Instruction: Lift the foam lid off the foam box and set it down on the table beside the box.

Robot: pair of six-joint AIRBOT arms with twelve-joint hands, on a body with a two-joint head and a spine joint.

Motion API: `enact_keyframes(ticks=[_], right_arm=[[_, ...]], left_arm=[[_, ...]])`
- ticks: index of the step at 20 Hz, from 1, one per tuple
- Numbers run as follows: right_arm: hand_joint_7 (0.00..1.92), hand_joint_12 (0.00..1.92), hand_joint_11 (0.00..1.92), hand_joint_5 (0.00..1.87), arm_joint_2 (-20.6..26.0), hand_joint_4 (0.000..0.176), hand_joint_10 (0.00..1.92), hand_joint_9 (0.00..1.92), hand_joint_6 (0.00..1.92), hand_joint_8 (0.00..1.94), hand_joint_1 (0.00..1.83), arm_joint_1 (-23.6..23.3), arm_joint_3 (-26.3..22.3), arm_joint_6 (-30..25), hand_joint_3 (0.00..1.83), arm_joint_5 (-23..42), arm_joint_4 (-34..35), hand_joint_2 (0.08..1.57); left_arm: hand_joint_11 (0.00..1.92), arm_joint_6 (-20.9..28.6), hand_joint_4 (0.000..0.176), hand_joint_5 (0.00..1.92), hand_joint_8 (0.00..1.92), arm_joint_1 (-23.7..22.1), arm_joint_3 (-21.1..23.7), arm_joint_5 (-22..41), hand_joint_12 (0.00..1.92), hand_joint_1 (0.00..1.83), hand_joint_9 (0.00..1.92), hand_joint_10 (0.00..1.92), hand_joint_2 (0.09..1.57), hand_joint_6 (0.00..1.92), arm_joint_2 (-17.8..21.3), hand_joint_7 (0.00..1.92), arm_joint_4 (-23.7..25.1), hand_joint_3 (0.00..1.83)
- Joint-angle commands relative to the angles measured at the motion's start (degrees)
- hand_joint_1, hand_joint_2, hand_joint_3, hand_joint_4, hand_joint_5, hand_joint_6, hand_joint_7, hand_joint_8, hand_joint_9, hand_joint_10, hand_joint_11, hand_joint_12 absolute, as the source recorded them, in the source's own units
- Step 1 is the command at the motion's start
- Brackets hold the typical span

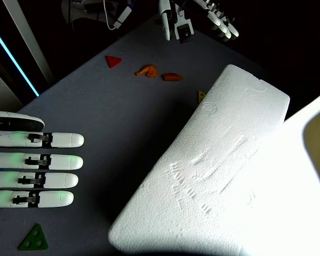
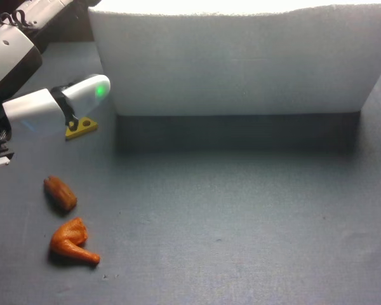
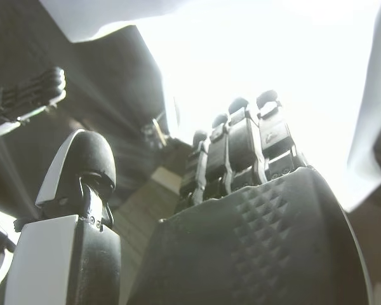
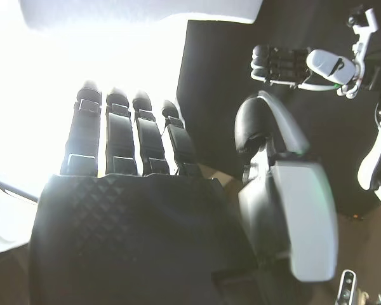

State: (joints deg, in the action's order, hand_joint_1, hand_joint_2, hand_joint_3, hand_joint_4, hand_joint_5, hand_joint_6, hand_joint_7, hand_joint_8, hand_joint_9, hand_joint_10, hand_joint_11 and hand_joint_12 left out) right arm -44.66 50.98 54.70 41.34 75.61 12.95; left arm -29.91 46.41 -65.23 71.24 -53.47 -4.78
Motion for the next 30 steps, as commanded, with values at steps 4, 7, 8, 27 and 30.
enact_keyframes(ticks=[4, 7, 8, 27, 30], right_arm=[[0.00, 1.45, 0.00, 0.01, -0.15, 0.000, 0.00, 0.00, 0.01, 0.00, 0.53, -0.98, 0.72, -0.17, 0.00, 5.84, 0.52, 1.41], [0.00, 1.32, 0.00, 0.00, -0.15, 0.000, 0.00, 0.00, 0.00, 0.00, 0.65, -1.05, 0.82, -0.05, 0.01, 5.84, 0.82, 1.43], [0.00, 1.13, 0.00, 0.00, -0.15, 0.000, 0.00, 0.00, 0.00, 0.00, 0.69, -1.05, 0.87, 0.14, 0.00, 5.85, 1.09, 1.44], [0.00, 1.92, 0.00, 0.00, -4.44, 0.034, 0.00, 0.00, 0.00, 0.00, 0.62, -5.04, 6.51, 5.30, 0.00, 6.68, 14.54, 1.13], [0.00, 1.90, 0.00, 0.00, -5.25, 0.051, 0.35, 0.00, 0.00, 0.00, 0.67, -6.24, 8.10, 5.74, 0.01, 4.08, 16.17, 1.11]], left_arm=[[0.00, 1.04, 0.033, 0.02, 0.00, -1.19, -1.21, 4.37, 0.00, 0.25, 0.00, 0.00, 1.34, 0.00, -0.83, 0.00, -0.04, 0.01], [0.00, 1.11, 0.034, 0.00, 0.00, -1.16, -1.25, 4.55, 0.00, 0.31, 0.00, 0.00, 1.35, 0.00, -0.83, 0.00, -0.33, 0.01], [0.00, 0.94, 0.023, 0.00, 0.00, -1.13, -1.28, 4.55, 0.00, 0.35, 0.00, 0.00, 1.35, 0.00, -0.84, 0.00, -0.62, 0.01], [0.00, -0.30, 0.031, 0.00, 0.00, -4.00, -8.51, 2.73, 0.00, 0.69, 0.00, 0.00, 1.08, 0.00, -7.35, 0.00, -13.71, 0.00], [0.00, -0.87, 0.016, 0.00, 0.00, -4.62, -9.61, 0.95, 0.00, 0.67, 0.00, 0.00, 1.06, 0.00, -7.88, 0.00, -15.23, 0.00]])
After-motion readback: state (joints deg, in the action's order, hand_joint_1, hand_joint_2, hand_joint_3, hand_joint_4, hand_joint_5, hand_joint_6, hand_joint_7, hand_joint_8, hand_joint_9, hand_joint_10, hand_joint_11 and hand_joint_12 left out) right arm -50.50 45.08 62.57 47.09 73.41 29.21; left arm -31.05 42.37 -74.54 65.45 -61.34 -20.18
